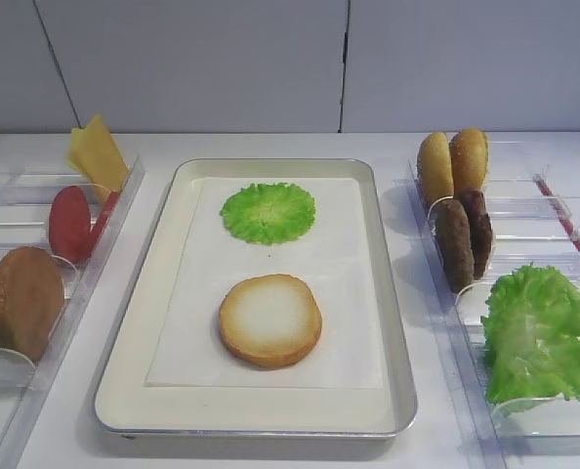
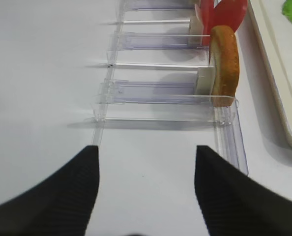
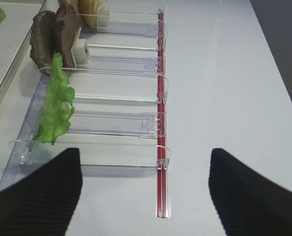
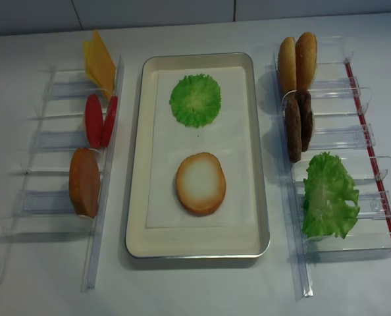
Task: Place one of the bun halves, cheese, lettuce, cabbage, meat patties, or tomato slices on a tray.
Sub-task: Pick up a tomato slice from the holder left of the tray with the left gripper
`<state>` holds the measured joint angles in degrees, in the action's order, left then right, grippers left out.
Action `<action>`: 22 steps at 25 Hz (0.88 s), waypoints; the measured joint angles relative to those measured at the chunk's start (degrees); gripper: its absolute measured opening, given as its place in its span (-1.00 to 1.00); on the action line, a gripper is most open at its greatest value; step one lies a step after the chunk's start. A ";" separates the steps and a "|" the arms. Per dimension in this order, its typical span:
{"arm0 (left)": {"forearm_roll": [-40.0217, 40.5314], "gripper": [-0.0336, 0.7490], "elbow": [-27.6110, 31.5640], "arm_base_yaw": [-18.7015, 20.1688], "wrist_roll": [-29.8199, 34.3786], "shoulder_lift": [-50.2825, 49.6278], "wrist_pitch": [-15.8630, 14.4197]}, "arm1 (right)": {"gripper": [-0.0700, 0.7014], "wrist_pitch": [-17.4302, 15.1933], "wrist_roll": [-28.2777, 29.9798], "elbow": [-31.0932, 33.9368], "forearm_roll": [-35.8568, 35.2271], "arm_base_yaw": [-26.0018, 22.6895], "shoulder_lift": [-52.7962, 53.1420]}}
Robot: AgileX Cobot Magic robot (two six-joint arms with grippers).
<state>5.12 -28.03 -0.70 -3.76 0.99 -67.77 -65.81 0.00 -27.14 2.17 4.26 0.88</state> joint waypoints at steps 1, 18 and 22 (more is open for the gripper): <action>0.00 0.13 0.00 0.00 0.00 0.00 0.00 | 0.61 0.00 0.00 0.00 0.00 0.00 0.00; -0.14 0.13 -0.26 0.00 1.32 0.00 0.89 | 0.61 0.00 0.00 0.00 0.00 0.00 0.00; -8.41 0.13 -1.90 0.00 8.62 -0.15 6.47 | 0.61 0.00 0.00 0.00 0.00 0.00 0.00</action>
<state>-3.29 -29.93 -0.70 4.86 0.84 -61.30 -65.81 0.00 -27.14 2.17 4.26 0.88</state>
